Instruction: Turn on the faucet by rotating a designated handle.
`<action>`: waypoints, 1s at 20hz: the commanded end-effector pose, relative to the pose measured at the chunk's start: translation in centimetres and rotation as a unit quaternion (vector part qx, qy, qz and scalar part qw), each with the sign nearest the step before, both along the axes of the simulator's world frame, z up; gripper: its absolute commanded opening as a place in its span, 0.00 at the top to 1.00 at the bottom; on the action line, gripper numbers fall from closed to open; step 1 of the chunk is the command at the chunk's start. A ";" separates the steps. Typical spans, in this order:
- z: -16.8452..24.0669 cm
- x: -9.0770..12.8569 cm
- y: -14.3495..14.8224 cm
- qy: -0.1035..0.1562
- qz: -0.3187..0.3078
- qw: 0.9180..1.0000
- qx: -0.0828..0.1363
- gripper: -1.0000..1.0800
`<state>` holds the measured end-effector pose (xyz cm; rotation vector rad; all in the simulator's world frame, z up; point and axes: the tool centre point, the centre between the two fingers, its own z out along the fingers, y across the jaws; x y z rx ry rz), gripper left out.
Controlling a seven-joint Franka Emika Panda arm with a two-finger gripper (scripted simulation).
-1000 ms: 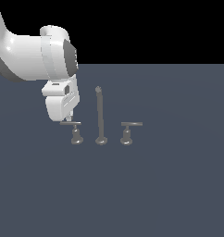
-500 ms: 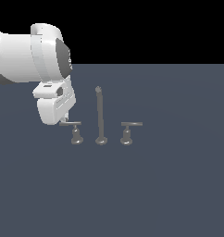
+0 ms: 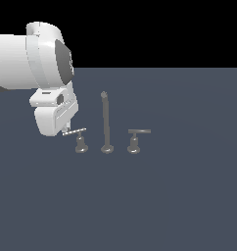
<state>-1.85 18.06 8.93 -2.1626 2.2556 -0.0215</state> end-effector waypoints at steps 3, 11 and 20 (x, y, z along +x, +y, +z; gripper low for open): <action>0.0 -2.3 -0.1 0.010 0.002 1.000 -0.001 1.00; 0.0 -3.5 -0.8 0.010 0.008 1.000 0.000 1.00; 0.0 -5.2 -0.9 0.011 0.021 1.000 0.004 1.00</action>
